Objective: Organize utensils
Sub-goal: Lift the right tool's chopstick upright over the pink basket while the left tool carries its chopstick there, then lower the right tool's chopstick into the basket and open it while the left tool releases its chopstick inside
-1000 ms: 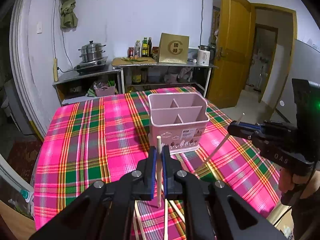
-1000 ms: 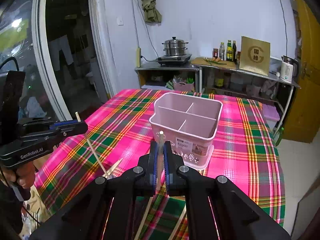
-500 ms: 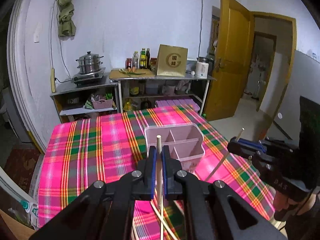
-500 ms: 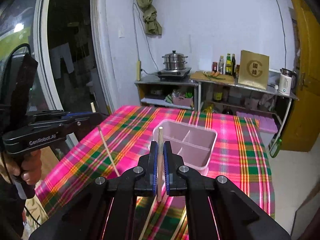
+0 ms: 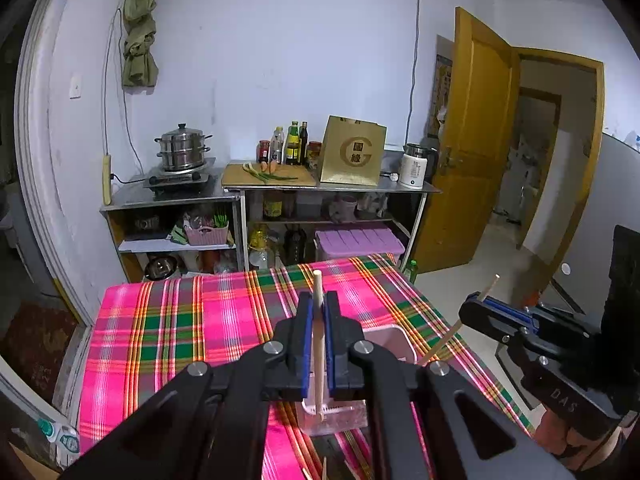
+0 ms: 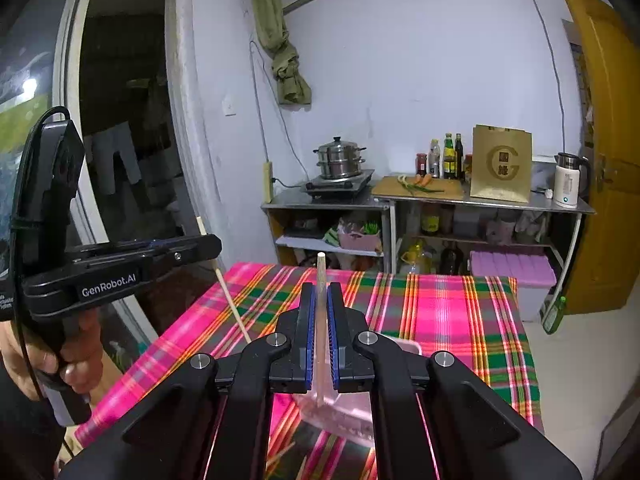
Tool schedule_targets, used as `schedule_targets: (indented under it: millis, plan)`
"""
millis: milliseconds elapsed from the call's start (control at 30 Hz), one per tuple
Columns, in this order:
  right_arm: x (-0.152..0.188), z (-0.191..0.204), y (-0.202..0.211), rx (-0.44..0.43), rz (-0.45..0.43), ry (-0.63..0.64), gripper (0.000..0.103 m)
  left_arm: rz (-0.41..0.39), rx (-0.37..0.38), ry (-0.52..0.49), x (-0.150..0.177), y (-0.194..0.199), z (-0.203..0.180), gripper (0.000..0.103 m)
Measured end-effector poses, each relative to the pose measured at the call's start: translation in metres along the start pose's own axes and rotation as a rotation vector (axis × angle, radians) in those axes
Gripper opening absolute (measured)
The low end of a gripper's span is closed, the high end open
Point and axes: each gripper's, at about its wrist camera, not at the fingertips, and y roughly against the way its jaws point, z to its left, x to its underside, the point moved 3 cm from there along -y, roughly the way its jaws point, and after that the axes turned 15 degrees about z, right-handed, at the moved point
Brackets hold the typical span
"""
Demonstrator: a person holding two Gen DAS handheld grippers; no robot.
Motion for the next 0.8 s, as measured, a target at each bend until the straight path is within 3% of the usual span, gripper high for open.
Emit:
schedule_targets:
  millis: [300,800]
  plan:
    - [-0.002,-0.013,-0.041,-0.011,0.034,-0.031,0.006,0.021,0.028,0.016,-0.005,-0.043,0.006,0.006]
    - [0.030,-0.034,-0.101,-0.030,0.149,-0.083,0.006,0.120,0.053,0.044,0.025,-0.110,0.016,0.006]
